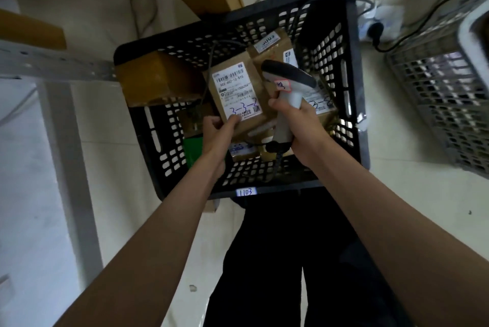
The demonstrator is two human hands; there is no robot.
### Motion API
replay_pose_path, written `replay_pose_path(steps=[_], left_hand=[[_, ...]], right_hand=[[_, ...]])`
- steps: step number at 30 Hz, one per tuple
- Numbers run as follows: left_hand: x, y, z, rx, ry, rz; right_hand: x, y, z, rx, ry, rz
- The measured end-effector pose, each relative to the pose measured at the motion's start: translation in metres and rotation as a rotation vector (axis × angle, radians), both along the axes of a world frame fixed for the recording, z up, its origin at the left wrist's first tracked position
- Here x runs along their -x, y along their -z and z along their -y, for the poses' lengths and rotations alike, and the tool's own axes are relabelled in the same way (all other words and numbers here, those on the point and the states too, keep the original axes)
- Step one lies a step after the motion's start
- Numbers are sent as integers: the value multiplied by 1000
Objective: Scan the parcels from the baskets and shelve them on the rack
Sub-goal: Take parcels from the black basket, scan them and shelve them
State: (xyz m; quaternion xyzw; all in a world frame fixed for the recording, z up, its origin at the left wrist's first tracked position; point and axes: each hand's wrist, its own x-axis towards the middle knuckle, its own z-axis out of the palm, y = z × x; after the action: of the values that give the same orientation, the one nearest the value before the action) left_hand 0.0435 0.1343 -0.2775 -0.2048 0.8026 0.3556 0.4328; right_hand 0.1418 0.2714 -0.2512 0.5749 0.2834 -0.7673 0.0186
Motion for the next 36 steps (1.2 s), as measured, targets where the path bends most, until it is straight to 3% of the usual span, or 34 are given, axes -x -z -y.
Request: replay_pose_path(steps=[4, 9, 17, 27, 36], left_hand=[[-28, -53, -10, -107, -150, 126], [-42, -146, -24, -171, -217, 153], [-32, -322, -31, -334, -117, 120], [-28, -513, 30, -445, -107, -84], [-33, -637, 148, -497, -148, -563]], right_hand=[[-23, -54, -20, -19, -19, 0], [-43, -141, -40, -17, -37, 5], [-59, -318, -77, -41, -156, -171], [-24, -507, -52, -201, -472, -372], [32, -614, 41, -380, -745, -573]])
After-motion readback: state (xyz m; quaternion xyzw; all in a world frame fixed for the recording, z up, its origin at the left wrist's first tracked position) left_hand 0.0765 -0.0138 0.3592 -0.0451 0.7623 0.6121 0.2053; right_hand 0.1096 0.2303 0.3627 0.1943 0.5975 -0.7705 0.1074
